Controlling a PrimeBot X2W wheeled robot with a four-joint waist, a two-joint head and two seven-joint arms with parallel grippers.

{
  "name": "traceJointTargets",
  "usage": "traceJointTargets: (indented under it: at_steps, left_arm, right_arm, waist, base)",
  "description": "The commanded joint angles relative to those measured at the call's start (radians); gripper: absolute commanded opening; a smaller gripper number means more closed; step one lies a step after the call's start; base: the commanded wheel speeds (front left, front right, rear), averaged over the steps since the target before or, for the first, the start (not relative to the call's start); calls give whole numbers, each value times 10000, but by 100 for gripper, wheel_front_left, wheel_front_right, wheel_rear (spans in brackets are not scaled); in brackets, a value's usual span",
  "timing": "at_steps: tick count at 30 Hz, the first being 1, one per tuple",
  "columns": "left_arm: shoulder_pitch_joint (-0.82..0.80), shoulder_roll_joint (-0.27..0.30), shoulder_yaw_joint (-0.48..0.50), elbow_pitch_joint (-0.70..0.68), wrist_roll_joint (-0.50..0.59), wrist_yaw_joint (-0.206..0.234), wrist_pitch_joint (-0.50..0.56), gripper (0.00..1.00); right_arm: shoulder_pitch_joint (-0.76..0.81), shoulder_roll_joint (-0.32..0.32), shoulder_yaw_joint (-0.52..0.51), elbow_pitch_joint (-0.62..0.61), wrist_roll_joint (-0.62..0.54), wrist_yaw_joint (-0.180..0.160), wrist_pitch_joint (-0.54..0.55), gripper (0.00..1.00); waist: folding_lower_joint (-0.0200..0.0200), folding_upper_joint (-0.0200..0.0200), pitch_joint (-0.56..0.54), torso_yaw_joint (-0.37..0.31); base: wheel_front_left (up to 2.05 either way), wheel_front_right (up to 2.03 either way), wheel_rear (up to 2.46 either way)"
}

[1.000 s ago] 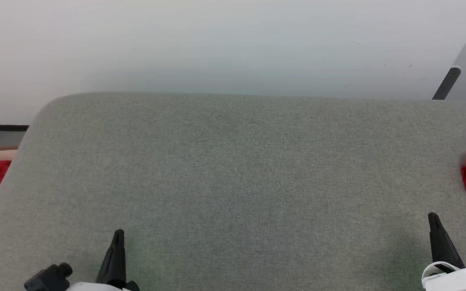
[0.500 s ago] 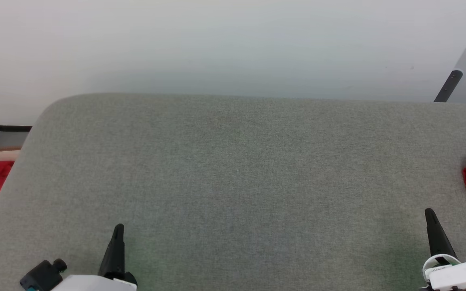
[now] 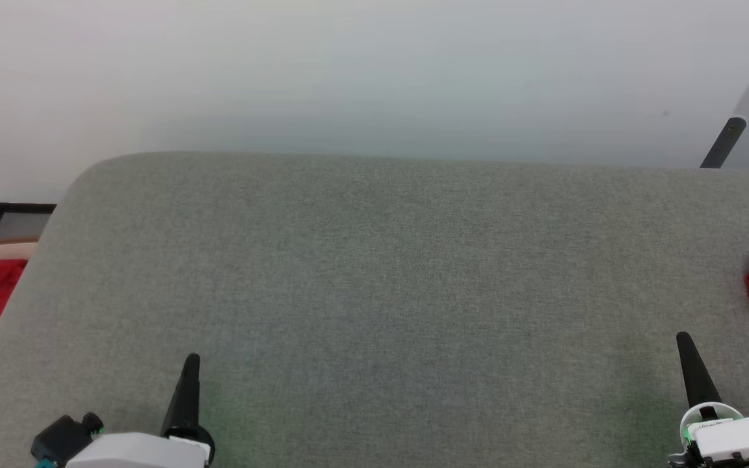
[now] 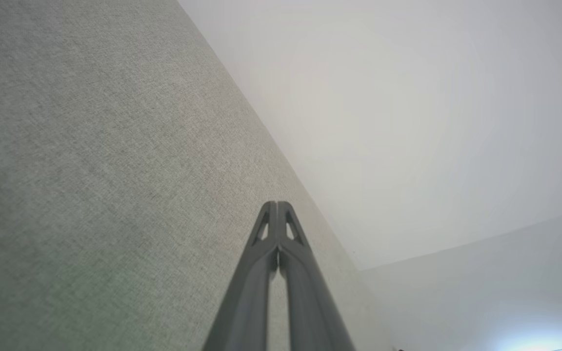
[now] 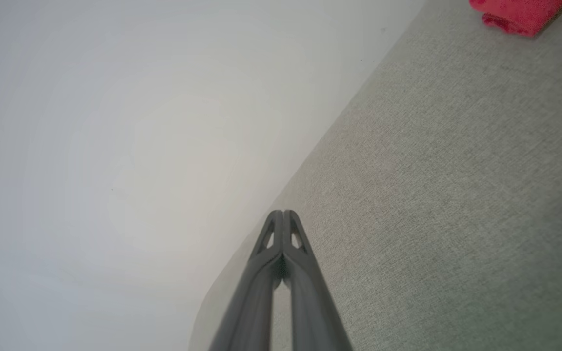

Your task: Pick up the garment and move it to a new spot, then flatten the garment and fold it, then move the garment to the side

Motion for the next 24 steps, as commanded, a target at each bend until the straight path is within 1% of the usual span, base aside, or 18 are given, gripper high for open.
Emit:
traceJointTargets:
  at_steps: [1,24]
  left_arm:
    - [-214,14,53,-36,-334,-90,68,0]
    - [-604,-64,227,257,-2530,-118,663,0]
  right_arm:
    - [-189,0,-42,-35,320,-3,58,0]
    - [-471,176,-112,283,2287,-3,534,0]
  waist:
    - [0,-1,-10,9]
    - [0,-1,-124,110]
  base:
    - [0,0,0]
    - [0,0,0]
